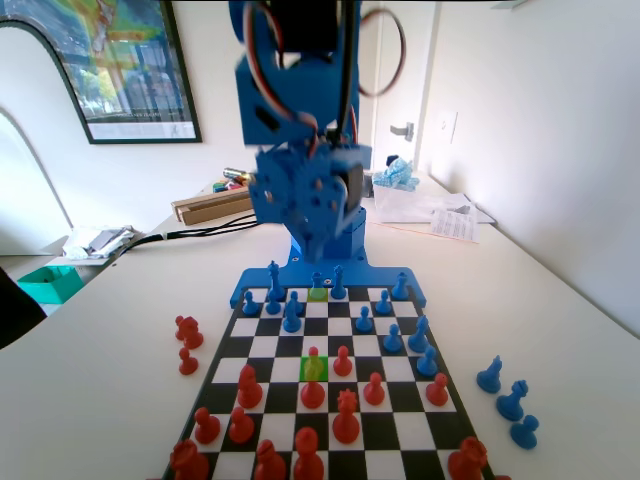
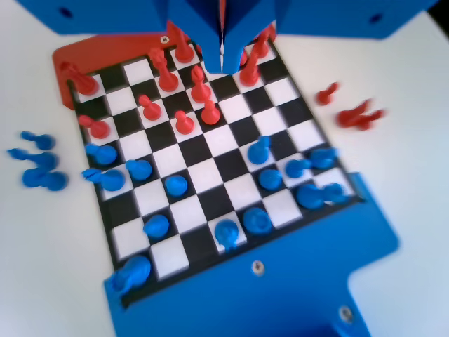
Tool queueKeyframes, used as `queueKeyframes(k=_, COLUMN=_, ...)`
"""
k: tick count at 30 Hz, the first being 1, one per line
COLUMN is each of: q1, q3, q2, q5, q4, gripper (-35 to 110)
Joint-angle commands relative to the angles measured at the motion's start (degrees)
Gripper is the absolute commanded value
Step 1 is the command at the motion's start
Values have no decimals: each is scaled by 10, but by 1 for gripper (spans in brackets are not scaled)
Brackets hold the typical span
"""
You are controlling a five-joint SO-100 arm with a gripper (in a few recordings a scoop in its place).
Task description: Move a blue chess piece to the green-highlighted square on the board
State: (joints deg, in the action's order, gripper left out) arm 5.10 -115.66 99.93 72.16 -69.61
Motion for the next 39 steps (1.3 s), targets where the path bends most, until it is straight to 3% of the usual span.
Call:
queueKeyframes(k=1, q1=-10, q3=-3, q2=-20, q5=-20, q4=33, gripper=1)
queueKeyframes(k=16, q1=-4, q3=33, q2=-120, q5=-39, q4=108, gripper=13)
queueKeyframes(k=39, q1=10, q3=115, q2=-221, q5=-6, q4=134, gripper=12)
